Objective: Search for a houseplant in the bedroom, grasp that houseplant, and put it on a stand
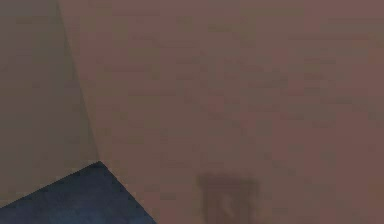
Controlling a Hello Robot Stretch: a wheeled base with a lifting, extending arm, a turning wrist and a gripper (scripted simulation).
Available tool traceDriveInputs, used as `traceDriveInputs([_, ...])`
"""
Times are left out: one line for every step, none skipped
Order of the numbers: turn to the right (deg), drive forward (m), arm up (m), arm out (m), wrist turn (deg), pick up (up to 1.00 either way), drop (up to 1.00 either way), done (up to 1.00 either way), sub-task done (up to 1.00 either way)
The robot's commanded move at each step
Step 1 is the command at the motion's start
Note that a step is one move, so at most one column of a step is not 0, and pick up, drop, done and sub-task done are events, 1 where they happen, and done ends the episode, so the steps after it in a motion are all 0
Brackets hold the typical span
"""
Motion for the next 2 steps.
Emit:
traceDriveInputs([0.0,0.0,0.0,0.0,-45.0,0.0,0.0,0.0,0.0])
traceDriveInputs([0.0,0.0,0.0,0.0,-45.0,0.0,0.0,0.0,0.0])
